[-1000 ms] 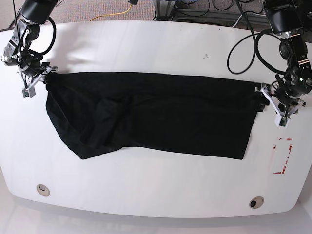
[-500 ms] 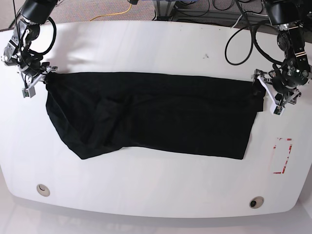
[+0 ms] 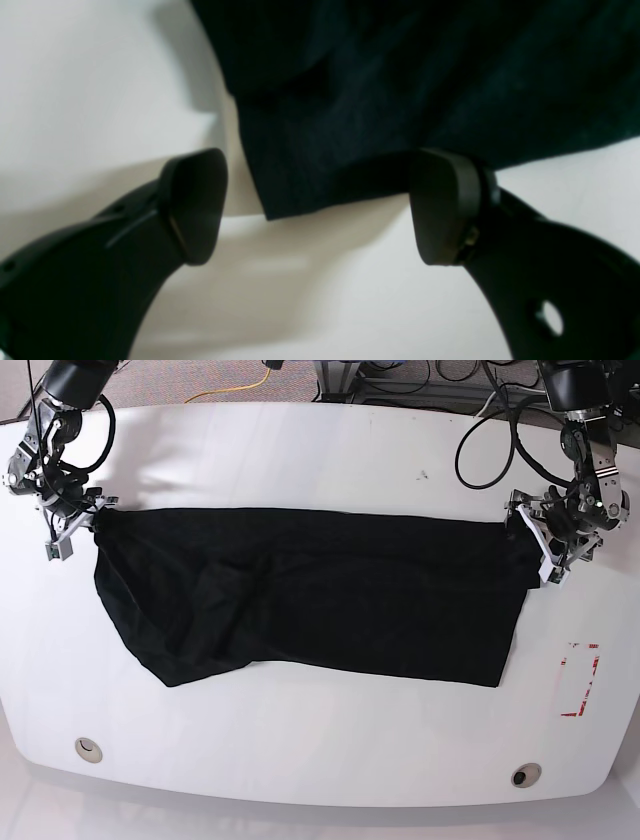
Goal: Layout the t-shirt on the table in an organized manner, then fold the t-shirt properly
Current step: 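Hold the shirt edge with both grippers and pull it away from the red mark, then drag the black shirt with both grippers toward the robot's base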
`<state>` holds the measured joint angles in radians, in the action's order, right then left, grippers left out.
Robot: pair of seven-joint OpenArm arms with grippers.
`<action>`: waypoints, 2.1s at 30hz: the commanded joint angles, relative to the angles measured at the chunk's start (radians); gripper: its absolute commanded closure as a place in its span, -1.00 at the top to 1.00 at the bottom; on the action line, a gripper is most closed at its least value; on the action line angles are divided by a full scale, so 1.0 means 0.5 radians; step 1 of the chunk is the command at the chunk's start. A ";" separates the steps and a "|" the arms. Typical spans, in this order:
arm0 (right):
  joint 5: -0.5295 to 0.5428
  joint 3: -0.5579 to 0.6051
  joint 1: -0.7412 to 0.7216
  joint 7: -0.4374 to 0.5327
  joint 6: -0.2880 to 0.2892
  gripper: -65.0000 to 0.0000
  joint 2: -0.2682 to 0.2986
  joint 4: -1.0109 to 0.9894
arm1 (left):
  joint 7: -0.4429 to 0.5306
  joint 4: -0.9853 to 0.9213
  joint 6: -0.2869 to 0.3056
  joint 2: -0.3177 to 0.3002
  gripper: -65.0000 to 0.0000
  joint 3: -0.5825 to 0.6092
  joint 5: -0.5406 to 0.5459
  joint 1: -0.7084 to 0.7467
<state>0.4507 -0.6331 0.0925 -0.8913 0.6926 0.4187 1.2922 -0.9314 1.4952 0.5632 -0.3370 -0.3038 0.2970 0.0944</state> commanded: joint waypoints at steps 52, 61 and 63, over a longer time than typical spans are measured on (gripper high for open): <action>0.005 -0.009 0.194 -0.011 0.011 -0.95 0.125 0.035 | 0.038 0.172 0.007 -0.098 -1.00 0.278 -0.006 0.405; 0.012 -0.015 0.464 -0.011 0.011 -0.95 0.180 0.194 | -0.078 0.470 0.007 -0.150 -1.00 0.262 -0.006 0.758; 0.012 -0.015 0.510 -0.011 0.011 -0.95 0.180 0.222 | -0.112 0.531 0.010 -0.150 -1.00 0.219 -0.006 0.819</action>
<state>0.4789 -0.6369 0.3206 -0.8642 0.7002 0.4900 1.3842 -0.8635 1.7454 0.5625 -0.4076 -0.1799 0.3485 0.4496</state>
